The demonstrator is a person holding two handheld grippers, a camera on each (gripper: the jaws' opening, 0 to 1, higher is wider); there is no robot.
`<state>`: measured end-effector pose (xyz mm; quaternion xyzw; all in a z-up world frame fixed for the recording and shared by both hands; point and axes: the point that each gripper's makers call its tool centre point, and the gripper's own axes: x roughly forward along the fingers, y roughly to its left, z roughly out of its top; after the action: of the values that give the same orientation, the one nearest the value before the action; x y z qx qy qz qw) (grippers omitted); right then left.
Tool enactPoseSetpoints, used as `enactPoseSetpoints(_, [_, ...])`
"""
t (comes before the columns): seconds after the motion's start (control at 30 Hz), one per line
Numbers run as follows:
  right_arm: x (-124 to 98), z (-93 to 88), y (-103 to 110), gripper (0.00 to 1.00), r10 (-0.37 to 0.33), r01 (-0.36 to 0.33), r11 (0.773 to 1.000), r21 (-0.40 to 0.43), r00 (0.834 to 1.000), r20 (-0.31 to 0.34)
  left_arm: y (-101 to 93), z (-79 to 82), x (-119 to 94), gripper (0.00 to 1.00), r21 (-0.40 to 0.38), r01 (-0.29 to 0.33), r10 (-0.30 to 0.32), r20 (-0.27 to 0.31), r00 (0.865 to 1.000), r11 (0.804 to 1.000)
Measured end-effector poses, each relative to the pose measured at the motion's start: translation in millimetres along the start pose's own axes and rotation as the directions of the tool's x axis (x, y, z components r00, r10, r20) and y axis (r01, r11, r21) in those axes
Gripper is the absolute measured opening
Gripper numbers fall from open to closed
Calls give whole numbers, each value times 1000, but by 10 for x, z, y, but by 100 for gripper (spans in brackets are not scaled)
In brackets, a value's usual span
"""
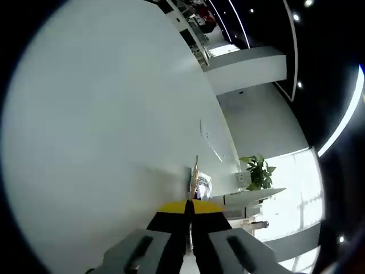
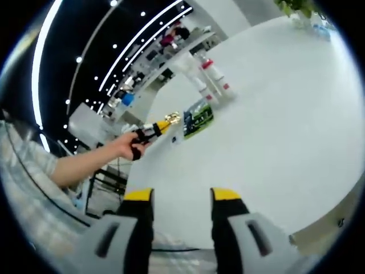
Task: Arrange the skincare products in the storage area until every visible bottle or jar stands upright without overlapping.
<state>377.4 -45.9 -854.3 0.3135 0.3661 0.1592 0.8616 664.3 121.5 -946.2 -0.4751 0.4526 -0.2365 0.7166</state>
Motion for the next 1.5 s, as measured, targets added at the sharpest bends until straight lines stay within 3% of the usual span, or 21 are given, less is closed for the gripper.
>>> enactPoseSetpoints(0.2, [-42,14,-32,39,-1,1,1000,24,1000,16,149,-18,33,1,6,-47,47,-37,998,999])
enactPoseSetpoints(0.43, [-41,-21,-15,39,4,-4,999,37,1000,7,194,3,98,2,-32,-67,66,-28,997,997])
enactPoseSetpoints(0.53, [-37,-23,3,39,7,-7,999,34,1000,4,275,11,121,3,-26,-109,108,-42,993,994])
enactPoseSetpoints(0.57, [-35,-25,8,39,9,-9,999,33,1000,2,220,-17,110,3,-29,-97,95,-41,995,995])
enactPoseSetpoints(0.77, [-15,-87,38,39,20,-19,999,27,1000,-16,231,14,113,5,-11,-159,158,-77,984,987])
enactPoseSetpoints(0.87, [-4,-112,63,39,26,-26,999,29,999,-21,207,-11,108,9,-11,-165,162,-112,980,986])
enactPoseSetpoints(1.13, [-36,-110,74,39,28,-27,999,20,1000,-14,182,81,27,24,-1,-190,189,-90,978,982])
enactPoseSetpoints(1.33, [-52,-113,108,39,41,-40,999,14,999,-25,155,-69,-129,35,47,-217,221,-117,968,975])
enactPoseSetpoints(1.5, [-39,-67,129,39,57,-57,998,2,998,-34,42,-149,-346,41,96,-239,247,-82,966,966])
